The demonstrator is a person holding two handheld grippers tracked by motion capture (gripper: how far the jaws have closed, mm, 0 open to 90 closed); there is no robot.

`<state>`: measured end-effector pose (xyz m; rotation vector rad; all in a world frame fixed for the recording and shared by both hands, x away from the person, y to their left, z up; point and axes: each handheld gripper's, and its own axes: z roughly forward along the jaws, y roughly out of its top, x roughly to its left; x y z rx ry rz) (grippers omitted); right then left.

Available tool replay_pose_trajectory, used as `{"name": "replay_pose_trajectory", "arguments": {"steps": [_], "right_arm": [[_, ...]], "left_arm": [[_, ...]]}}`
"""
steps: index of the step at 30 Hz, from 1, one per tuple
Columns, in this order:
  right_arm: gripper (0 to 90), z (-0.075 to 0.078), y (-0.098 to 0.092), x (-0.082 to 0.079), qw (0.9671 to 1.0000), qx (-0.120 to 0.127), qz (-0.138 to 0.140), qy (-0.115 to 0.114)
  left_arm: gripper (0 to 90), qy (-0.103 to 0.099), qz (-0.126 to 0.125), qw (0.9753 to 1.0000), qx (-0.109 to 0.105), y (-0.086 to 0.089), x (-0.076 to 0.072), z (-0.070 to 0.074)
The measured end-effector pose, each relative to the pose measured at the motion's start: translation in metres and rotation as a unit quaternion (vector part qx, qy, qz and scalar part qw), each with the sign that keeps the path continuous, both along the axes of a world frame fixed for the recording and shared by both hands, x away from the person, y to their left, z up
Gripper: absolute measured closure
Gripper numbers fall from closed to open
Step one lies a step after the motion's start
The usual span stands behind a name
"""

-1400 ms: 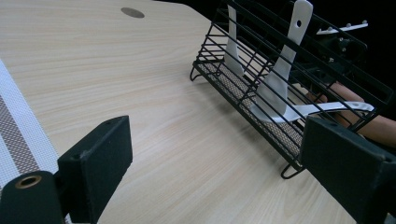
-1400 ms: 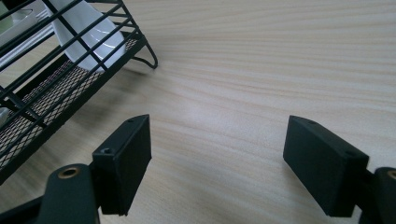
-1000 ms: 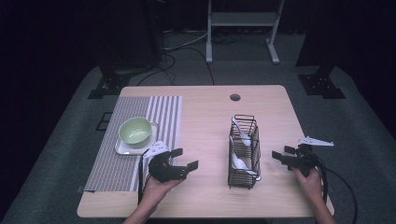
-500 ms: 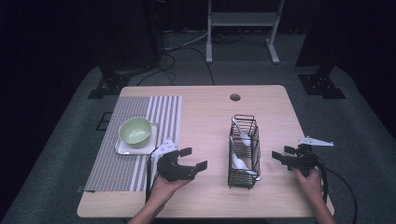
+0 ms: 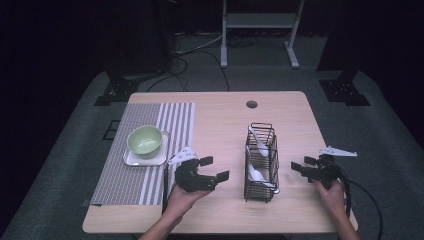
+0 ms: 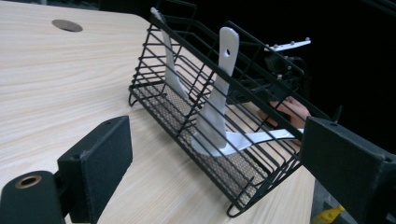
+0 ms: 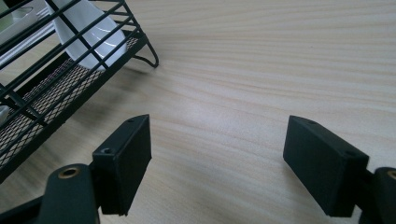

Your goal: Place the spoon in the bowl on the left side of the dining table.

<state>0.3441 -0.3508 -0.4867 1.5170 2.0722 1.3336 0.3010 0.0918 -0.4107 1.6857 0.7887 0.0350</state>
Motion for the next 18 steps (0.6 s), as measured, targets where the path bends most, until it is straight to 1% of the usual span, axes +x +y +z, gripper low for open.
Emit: {"name": "replay_pose_trajectory", "arguments": {"steps": [4, 6, 10, 18], "right_arm": [[22.2, 0.000, 0.000, 0.000, 1.0000, 0.000, 0.000, 0.000], [22.2, 0.000, 0.000, 0.000, 1.0000, 0.000, 0.000, 0.000], [22.2, 0.000, 0.000, 0.000, 1.0000, 0.000, 0.001, 0.000], [22.2, 0.000, 0.000, 0.000, 1.0000, -0.001, 0.001, 0.000]], "left_arm": [[8.7, -0.002, -0.007, 1.0000, 0.000, -0.008, 0.001, 0.002], [8.7, -0.003, -0.011, 0.9999, 0.005, -0.012, 0.002, 0.003], [8.7, -0.007, -0.012, 0.9999, 0.006, -0.018, 0.003, 0.006], [8.7, -0.004, -0.018, 0.9998, 0.004, -0.027, 0.006, 0.011]]}}
